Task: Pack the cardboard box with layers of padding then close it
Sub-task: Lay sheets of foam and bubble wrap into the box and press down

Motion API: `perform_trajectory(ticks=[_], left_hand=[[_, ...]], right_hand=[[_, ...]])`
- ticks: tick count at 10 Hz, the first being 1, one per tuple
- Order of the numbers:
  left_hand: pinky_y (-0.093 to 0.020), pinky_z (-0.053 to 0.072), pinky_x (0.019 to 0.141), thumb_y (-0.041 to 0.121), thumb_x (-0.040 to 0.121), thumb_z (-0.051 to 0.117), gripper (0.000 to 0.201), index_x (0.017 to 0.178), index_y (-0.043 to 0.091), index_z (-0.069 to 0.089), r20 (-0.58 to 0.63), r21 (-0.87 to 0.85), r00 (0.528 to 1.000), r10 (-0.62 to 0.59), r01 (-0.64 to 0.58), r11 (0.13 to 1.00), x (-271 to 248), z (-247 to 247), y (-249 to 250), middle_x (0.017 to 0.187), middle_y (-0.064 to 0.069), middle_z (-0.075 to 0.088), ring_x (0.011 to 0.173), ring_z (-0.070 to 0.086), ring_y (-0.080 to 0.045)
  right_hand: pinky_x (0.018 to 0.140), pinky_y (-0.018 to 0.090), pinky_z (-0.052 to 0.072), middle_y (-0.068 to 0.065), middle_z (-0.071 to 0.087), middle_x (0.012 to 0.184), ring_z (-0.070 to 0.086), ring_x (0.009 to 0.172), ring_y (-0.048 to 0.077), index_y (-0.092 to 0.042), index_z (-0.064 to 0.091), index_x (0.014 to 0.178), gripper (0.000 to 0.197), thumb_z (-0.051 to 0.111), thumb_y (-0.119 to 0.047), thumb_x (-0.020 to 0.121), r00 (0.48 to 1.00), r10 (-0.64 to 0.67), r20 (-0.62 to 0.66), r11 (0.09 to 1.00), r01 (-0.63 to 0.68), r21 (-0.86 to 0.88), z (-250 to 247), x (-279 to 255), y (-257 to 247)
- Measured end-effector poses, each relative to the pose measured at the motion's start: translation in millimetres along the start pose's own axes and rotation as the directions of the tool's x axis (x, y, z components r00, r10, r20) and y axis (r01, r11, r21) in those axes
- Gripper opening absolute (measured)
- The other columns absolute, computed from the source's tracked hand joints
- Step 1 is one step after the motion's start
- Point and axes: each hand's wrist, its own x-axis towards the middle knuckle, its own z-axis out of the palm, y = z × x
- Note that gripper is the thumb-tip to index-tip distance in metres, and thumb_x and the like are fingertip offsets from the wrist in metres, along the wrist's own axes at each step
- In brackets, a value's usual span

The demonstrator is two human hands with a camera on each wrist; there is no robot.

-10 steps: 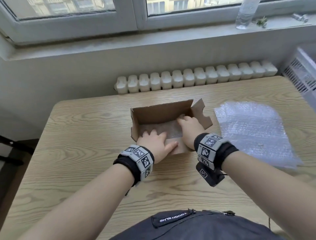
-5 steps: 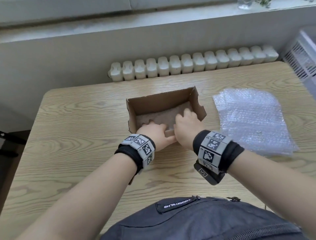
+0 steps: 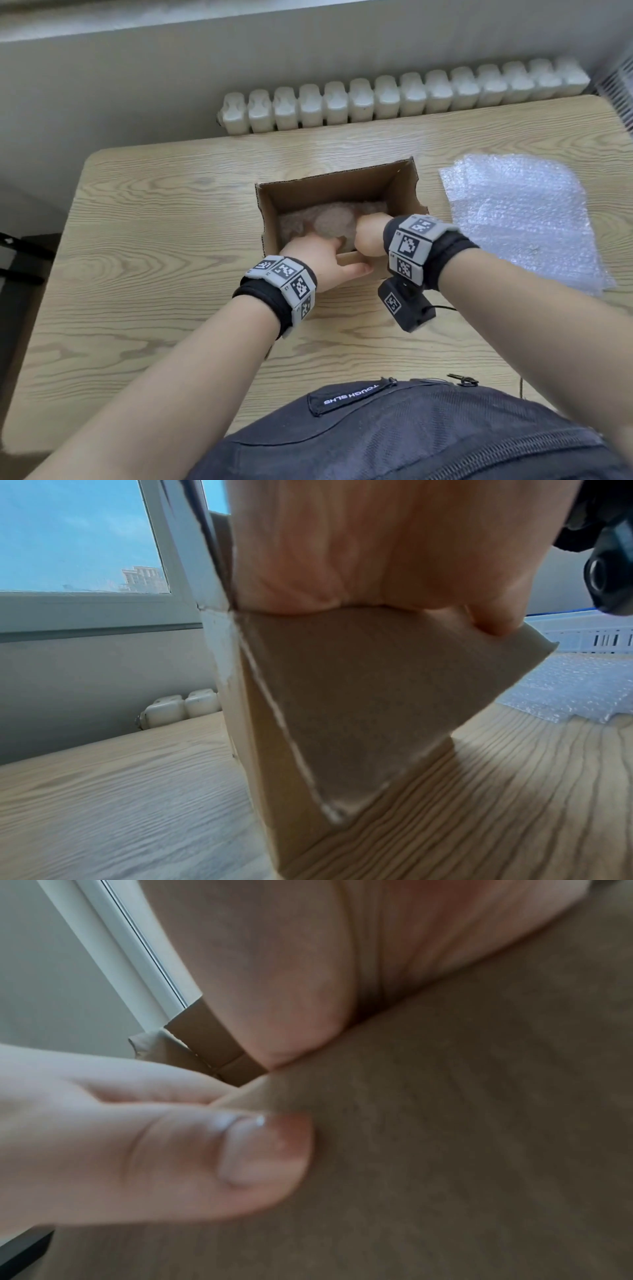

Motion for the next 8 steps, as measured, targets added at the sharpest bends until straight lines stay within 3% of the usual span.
perform_trajectory(ticks=[1,2,3,5,6,8], left_hand=[[-0.029,0.046,0.071,0.084,0.071,0.039,0.085,0.132,0.027,0.050,0.018,0.004,1.000,0.004,-0.004,1.000,3,-6,-1,0.118,-0.004,0.064,0.101,0.061,-0.023],[-0.028,0.045,0.074,0.083,0.070,0.042,0.085,0.135,0.029,0.045,0.043,-0.011,0.999,0.008,-0.008,1.000,7,-11,-2,0.124,-0.004,0.062,0.107,0.060,-0.022],[-0.029,0.045,0.076,0.085,0.068,0.043,0.088,0.137,0.031,0.042,0.062,-0.038,0.998,-0.008,0.010,0.999,9,-14,-3,0.128,-0.003,0.060,0.111,0.059,-0.022],[-0.034,0.050,0.084,0.086,0.064,0.043,0.089,0.136,0.034,0.042,0.022,-0.058,0.999,-0.037,0.039,0.998,5,-9,-2,0.130,-0.007,0.057,0.111,0.058,-0.023],[-0.035,0.050,0.085,0.088,0.064,0.039,0.089,0.133,0.031,0.045,-0.019,-0.025,0.997,-0.072,0.072,0.997,-2,-6,0,0.131,-0.012,0.052,0.108,0.059,-0.028],[-0.041,0.046,0.086,0.072,0.082,0.031,0.068,0.126,0.023,0.051,-0.149,0.077,0.986,-0.075,0.087,0.993,-25,-7,4,0.124,-0.010,0.054,0.110,0.055,-0.032]], right_hand=[[0.092,0.037,0.044,0.015,0.056,0.129,0.053,0.122,0.032,-0.003,0.054,0.127,0.036,0.043,-0.018,0.096,0.995,0.081,0.066,0.996,-0.084,0.043,-4,3,-1],[0.094,0.038,0.045,0.017,0.057,0.127,0.054,0.120,0.035,-0.003,0.055,0.125,0.037,0.045,-0.018,0.093,0.998,0.028,0.049,0.999,-0.029,0.029,-7,10,2],[0.107,0.035,0.038,0.015,0.049,0.137,0.047,0.129,0.031,0.000,0.046,0.135,0.041,0.036,-0.018,0.099,0.992,0.094,0.083,0.996,-0.093,-0.012,-6,16,-3],[0.077,0.035,0.042,0.018,0.060,0.120,0.058,0.112,0.035,-0.005,0.060,0.116,0.032,0.050,-0.017,0.087,0.981,0.058,-0.185,0.937,0.011,0.350,1,-5,11],[0.080,0.034,0.045,0.016,0.061,0.119,0.059,0.111,0.032,-0.002,0.060,0.114,0.030,0.048,-0.015,0.090,0.979,0.102,-0.179,0.945,-0.039,0.323,0,-9,8],[0.088,0.033,0.050,0.011,0.063,0.118,0.061,0.108,0.028,-0.006,0.062,0.115,0.029,0.044,-0.016,0.095,0.955,0.107,-0.275,0.945,-0.012,0.326,-1,-36,9]])
